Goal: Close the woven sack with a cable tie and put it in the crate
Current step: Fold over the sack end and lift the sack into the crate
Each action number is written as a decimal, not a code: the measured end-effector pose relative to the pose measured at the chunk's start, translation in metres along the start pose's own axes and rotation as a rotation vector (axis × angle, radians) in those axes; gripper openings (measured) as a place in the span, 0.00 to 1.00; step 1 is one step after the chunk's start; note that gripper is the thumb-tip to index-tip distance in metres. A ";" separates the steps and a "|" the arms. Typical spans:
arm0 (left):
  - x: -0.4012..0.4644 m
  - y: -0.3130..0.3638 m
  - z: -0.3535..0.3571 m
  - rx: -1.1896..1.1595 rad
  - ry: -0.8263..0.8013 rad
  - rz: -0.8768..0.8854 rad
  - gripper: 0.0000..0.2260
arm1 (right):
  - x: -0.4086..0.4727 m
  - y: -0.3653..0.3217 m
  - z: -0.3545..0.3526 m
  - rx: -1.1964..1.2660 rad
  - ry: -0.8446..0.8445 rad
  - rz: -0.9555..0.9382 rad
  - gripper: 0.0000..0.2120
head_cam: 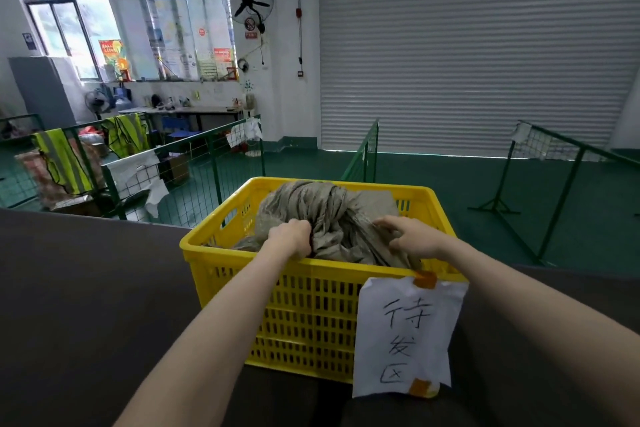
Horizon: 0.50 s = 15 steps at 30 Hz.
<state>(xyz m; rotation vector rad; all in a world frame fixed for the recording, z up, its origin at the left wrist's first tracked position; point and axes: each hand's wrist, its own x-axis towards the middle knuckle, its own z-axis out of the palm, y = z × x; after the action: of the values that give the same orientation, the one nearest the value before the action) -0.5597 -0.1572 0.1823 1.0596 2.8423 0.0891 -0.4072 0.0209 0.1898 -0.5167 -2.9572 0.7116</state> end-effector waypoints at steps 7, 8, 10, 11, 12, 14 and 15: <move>-0.012 0.000 0.004 -0.140 -0.419 -0.050 0.27 | -0.014 0.007 0.004 0.027 0.053 0.017 0.28; -0.017 0.002 0.004 -0.149 -0.408 -0.039 0.27 | -0.017 0.008 0.003 0.039 0.065 0.015 0.27; -0.029 0.008 0.004 -0.106 -0.343 -0.020 0.25 | -0.026 0.010 0.001 0.065 0.093 0.007 0.22; -0.035 0.013 0.003 -0.090 -0.295 -0.021 0.23 | -0.031 0.012 -0.001 0.083 0.112 0.004 0.20; -0.040 0.016 0.004 -0.045 -0.245 0.002 0.22 | -0.037 0.014 -0.004 0.104 0.133 0.002 0.17; -0.051 0.022 0.000 0.041 -0.145 0.035 0.22 | -0.049 0.016 -0.010 0.159 0.191 -0.015 0.13; -0.057 0.026 -0.001 0.073 -0.098 0.045 0.22 | -0.057 0.018 -0.014 0.181 0.231 -0.027 0.11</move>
<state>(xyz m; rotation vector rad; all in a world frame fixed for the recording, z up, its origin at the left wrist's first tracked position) -0.5002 -0.1753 0.1907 1.1094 2.7542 -0.0619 -0.3458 0.0229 0.1950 -0.5062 -2.6511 0.8440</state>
